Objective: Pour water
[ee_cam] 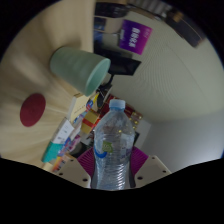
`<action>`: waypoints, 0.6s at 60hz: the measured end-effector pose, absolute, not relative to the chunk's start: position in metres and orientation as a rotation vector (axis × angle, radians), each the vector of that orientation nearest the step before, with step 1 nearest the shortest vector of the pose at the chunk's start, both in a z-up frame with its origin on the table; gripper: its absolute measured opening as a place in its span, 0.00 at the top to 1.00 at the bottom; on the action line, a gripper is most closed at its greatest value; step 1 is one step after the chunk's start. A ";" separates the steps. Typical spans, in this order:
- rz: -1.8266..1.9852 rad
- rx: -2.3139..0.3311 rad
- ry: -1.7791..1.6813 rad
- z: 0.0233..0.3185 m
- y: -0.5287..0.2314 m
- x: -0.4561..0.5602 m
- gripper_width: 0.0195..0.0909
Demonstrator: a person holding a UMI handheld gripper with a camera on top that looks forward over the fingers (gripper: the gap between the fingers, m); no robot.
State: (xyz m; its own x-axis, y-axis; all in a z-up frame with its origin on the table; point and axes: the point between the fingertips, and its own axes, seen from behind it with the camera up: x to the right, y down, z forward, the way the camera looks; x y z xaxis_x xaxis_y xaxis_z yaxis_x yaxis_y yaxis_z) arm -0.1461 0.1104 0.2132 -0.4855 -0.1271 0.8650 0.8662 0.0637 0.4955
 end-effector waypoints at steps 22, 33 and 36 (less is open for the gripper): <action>-1.736 -0.435 -1.784 0.207 0.116 -0.177 0.66; -1.700 -0.469 -1.748 0.213 0.116 -0.177 0.65; -1.648 -0.509 -1.710 0.215 0.114 -0.175 0.65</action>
